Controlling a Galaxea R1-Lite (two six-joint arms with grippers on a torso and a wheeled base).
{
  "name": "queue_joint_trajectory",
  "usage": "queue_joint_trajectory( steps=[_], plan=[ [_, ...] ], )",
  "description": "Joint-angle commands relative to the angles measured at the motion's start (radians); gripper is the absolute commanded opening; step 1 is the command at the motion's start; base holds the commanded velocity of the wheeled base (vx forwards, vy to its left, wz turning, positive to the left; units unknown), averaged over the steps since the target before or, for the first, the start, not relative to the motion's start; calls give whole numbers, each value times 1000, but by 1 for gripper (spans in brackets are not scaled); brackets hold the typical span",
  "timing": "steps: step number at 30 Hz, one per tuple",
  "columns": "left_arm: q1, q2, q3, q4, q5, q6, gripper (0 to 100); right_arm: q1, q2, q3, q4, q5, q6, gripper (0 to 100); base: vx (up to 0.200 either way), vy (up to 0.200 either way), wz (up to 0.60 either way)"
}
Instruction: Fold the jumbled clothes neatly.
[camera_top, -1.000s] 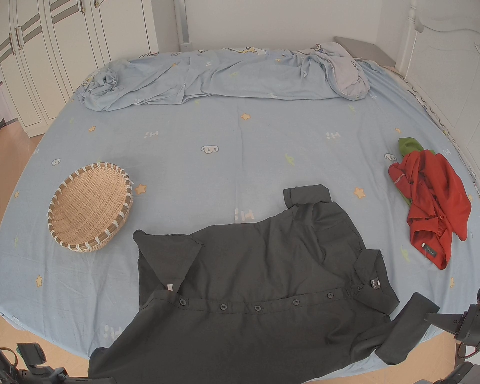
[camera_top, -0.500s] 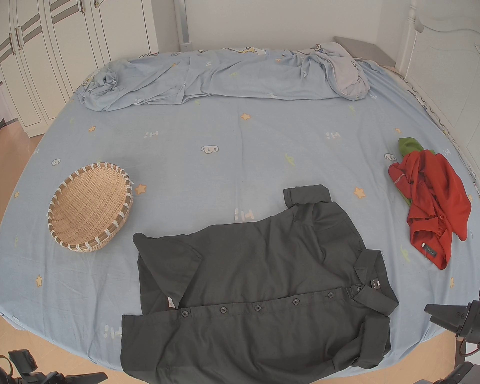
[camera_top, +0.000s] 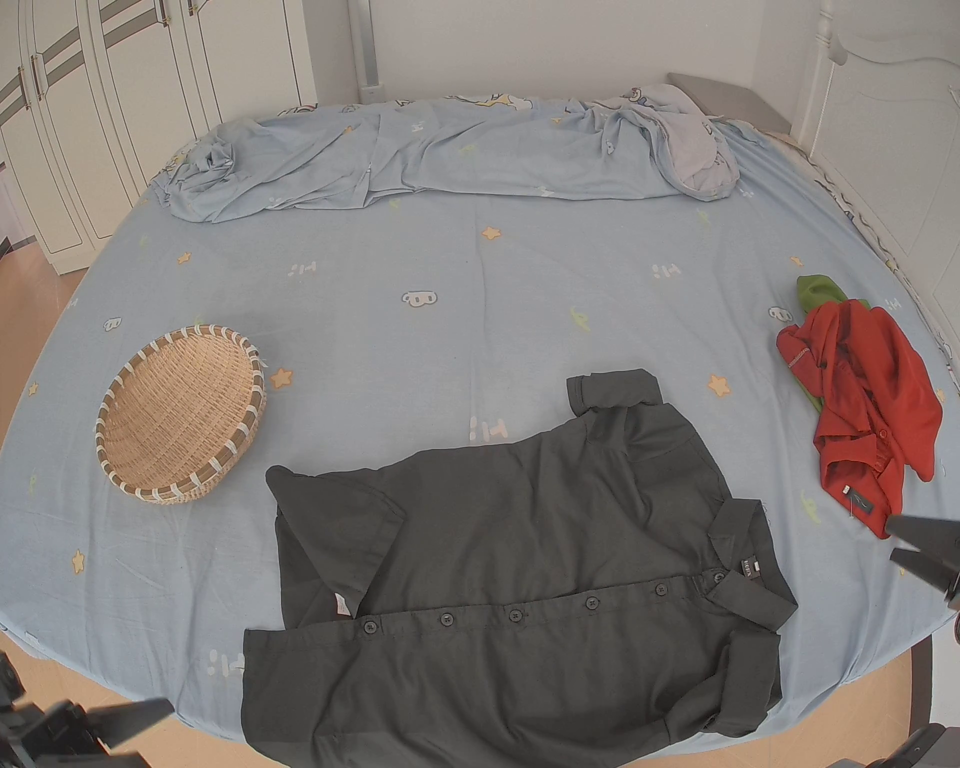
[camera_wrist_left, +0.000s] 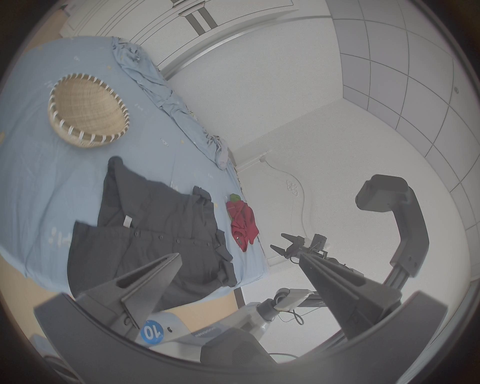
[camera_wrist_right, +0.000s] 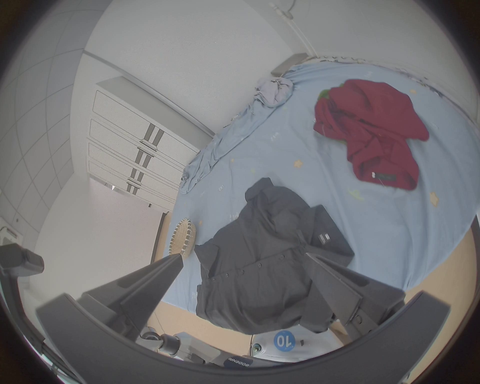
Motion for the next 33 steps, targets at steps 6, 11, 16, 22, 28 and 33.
queue_joint_trajectory(
  steps=[6, 11, 16, 22, 28, 33],
  plan=[
    [137, 856, -441, -236, -7, 138, 100, -25, 480, -381, -70, 21, -133, 100, 0, 0, 0],
    [139, 1120, -604, -258, -10, 172, 100, -46, 641, -467, -156, 121, -139, 100, 0, 0, 0],
    [137, 1318, -668, -262, -33, 281, 100, -66, 790, -554, -221, 187, -156, 100, 0, 0, 0],
    [139, 1496, -690, -264, -86, 430, 100, -97, 992, -672, -254, 310, -210, 100, 0, 0, 0],
    [133, 1562, -693, -264, -105, 465, 100, -129, 1155, -793, -261, 402, -211, 100, 0, 0, 0],
    [129, 1611, -693, -264, -102, 476, 100, -149, 1259, -873, -268, 435, -213, 100, 0, 0, 0]
  ],
)
